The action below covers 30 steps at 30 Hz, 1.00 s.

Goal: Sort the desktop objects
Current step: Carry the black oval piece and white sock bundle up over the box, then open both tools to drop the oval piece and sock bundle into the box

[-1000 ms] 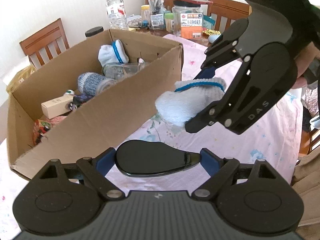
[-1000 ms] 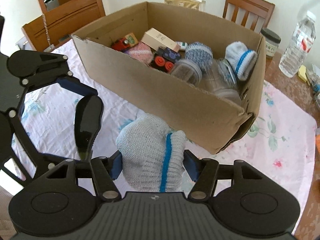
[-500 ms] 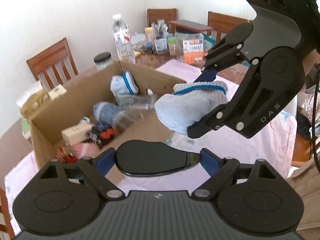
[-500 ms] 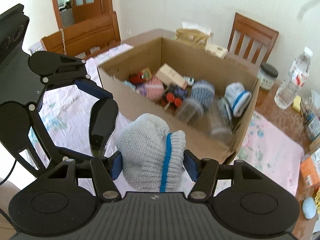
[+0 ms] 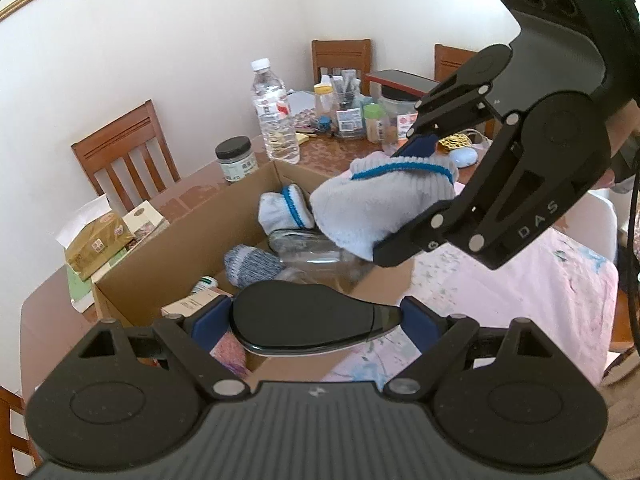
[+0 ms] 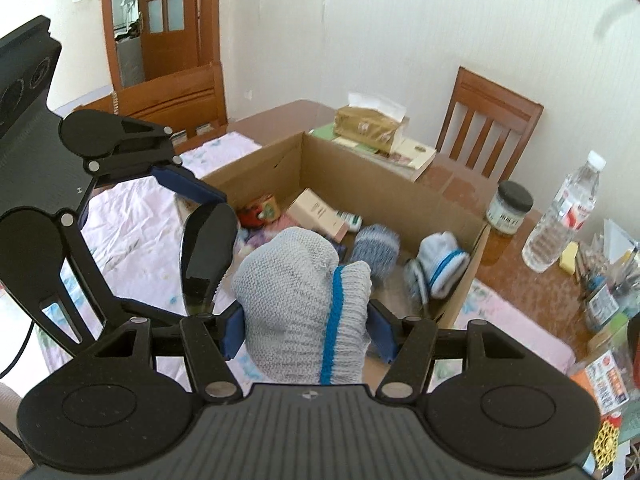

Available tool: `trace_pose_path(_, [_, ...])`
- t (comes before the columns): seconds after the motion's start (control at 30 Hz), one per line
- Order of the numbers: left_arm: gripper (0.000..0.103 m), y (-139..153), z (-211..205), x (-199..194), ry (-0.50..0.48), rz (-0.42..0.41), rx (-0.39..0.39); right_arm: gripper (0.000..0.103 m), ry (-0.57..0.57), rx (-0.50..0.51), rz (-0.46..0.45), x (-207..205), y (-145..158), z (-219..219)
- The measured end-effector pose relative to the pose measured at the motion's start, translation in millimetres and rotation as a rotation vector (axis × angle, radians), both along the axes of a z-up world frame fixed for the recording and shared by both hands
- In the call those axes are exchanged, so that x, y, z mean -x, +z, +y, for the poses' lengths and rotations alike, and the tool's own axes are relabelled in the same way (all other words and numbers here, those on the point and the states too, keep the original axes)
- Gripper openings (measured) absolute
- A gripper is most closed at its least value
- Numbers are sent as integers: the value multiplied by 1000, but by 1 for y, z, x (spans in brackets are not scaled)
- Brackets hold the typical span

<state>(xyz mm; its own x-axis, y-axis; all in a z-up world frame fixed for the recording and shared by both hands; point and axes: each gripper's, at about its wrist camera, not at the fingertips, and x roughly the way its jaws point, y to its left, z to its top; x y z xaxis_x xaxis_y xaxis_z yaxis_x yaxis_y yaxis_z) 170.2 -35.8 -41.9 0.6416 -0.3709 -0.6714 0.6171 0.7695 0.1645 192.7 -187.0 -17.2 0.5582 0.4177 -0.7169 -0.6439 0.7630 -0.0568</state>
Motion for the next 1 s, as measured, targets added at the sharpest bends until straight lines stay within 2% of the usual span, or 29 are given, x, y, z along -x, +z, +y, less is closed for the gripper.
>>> trace_pose_path(0.43, [90,-1,8,-35,42,5,9,67,-42,14,-22,-43,-1,3])
trace_pose_path(0.6, [90,-5,10,-46,55,19,13,77,-70,24,-25,-51,-5,2])
trace_pose_path(0.87, [90,-18,11,-61,71,53,2,80,-115,25,-12,-50,-9,-11])
trace_pose_path(1.0, [92,-23,9,-63,85,48,-30,82,-133,24,-14,-49,-9,-16])
